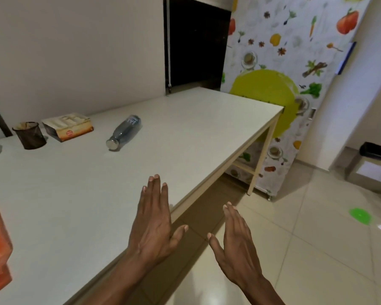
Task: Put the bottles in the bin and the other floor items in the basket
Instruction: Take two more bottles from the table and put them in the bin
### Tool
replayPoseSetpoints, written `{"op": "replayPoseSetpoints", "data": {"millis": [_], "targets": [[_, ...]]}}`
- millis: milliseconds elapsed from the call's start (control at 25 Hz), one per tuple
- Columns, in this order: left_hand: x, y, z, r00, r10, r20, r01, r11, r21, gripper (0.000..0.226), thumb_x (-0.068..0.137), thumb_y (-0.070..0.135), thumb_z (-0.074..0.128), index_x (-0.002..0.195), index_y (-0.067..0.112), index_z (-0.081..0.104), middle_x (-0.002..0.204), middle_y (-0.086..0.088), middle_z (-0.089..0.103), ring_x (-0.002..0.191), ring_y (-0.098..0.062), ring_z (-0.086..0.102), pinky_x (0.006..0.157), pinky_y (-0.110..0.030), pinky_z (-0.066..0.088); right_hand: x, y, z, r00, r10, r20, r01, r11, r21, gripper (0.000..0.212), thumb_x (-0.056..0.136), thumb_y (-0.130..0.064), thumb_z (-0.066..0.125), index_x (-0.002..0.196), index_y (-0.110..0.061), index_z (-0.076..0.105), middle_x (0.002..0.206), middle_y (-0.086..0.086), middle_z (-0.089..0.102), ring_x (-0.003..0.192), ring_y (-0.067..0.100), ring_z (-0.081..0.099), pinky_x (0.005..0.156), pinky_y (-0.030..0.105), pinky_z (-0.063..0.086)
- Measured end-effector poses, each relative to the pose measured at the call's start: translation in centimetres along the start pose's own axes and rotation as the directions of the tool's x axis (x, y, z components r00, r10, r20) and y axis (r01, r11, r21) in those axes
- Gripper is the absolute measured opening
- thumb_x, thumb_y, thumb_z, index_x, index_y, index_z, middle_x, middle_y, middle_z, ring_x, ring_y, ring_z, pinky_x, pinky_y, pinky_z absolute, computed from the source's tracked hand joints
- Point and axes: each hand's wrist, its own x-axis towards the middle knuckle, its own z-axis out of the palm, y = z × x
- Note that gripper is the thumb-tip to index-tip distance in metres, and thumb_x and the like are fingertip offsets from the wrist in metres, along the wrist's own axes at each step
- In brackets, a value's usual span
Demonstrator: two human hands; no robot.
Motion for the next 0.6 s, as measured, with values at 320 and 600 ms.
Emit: {"op": "replayPoseSetpoints", "data": {"millis": [320,600], "targets": [[7.8,-6.2,0.0,0.932,-0.362,-0.015,0.362,0.932,-0.036,0.116,0.09,0.075,0.049,0.165,0.005,-0.004,0.171,-0.015,-0.025,0.159,-0.028,-0.025,0.132,-0.046,-0.007,17.1,-6.1,1.6,0.932,-0.348,0.101,0.34,0.936,0.092,0.08,0.101,-0.057,0.043,0.165,-0.027,0.004,0.173,-0.009,-0.002,0.159,0.008,-0.002,0.13,0.036,0.011],[6.4,-11.8,-1.2,0.789,-0.609,-0.082,0.615,0.783,0.09,0.115,0.088,0.07,0.058,0.164,-0.003,0.013,0.174,-0.021,-0.005,0.162,-0.034,-0.011,0.132,-0.049,0.001,28.8,-13.3,5.8,0.769,-0.616,0.169,0.583,0.785,0.21,0.081,0.099,-0.04,0.057,0.164,-0.019,0.015,0.173,0.0,0.006,0.16,0.018,0.007,0.13,0.037,0.014]]}}
